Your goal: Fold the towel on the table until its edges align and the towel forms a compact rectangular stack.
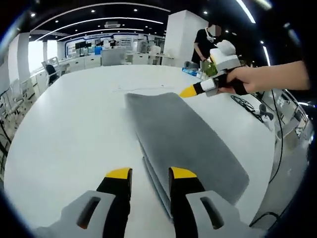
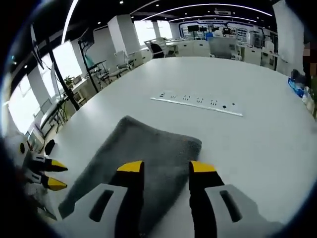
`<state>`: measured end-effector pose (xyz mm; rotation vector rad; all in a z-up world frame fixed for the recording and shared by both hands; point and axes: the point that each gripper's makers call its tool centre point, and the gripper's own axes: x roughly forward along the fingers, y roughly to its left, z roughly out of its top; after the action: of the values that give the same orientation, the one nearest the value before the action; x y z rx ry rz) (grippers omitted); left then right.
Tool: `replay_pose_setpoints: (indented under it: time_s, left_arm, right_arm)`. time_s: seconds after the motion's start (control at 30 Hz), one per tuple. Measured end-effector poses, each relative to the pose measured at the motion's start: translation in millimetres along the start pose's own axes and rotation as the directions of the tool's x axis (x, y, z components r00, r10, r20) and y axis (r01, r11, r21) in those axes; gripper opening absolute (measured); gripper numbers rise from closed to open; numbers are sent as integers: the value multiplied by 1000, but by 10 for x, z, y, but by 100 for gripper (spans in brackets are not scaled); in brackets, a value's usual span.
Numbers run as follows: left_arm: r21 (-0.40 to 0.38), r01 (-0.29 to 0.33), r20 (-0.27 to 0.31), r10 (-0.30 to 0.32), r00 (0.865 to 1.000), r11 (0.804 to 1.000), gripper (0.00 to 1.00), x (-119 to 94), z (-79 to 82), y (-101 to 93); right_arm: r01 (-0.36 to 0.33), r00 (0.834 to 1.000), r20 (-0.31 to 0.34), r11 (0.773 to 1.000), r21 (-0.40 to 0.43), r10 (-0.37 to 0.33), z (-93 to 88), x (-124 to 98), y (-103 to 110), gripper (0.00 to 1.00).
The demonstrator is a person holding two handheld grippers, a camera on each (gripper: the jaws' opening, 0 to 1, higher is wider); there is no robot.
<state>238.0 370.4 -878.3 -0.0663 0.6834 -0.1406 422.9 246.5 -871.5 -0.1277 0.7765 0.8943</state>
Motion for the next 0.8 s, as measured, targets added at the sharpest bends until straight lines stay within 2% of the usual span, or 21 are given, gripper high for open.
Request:
replay_pose_setpoints:
  time_s: [0.07,0.17,0.3,0.5,0.6,0.8]
  left_arm:
    - [-3,9,6,-9,1000,1000,36,49,59,14]
    - [3,10,10,-10,1000,1000,47,130,132,38]
    - [11,28,-11,-28,1000,1000,56,226,182,30]
    - [48,48,-21,-47,999,998,58,317,230,14]
    - [64,22,-43,-19,999,998,56,324,184,67]
    - [22,35,-61,-34,998,999,55,391,66,93]
  right_arm:
    - [1,1000,2,998,59,-1,-45,-43,-1,41]
    - [-2,1000,24,997,72,1,-138,-144,10,43]
    - [-13,1000,7,997,70,12,-312,-166,-24,45]
    - [-19,1000,-16,997,80,20,-513,-221,-50,44]
    - [-26,1000,-13,995,96,27,-557,-280,-1,43]
    - [-46,999,-6,991,129,47,-671,-312,39,41]
